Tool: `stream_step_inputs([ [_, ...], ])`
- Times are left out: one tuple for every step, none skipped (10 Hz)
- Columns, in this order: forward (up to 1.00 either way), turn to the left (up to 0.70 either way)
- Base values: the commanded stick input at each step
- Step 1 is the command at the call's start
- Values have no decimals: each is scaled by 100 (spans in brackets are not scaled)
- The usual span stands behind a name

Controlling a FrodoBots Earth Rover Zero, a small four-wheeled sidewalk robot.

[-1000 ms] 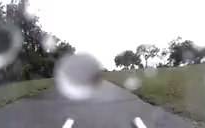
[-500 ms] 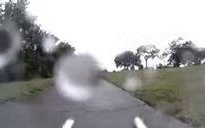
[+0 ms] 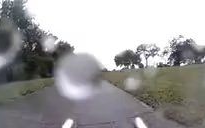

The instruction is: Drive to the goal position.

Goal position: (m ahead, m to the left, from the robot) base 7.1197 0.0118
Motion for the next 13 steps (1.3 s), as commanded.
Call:
stream_step_inputs([
  [70, 6],
  [70, 35],
  [70, 35],
  [70, 35],
  [70, 35],
  [70, 35],
  [70, 35],
  [70, 35],
  [70, 35],
  [70, 35],
  [70, 23],
  [70, 0],
  [70, 0],
])
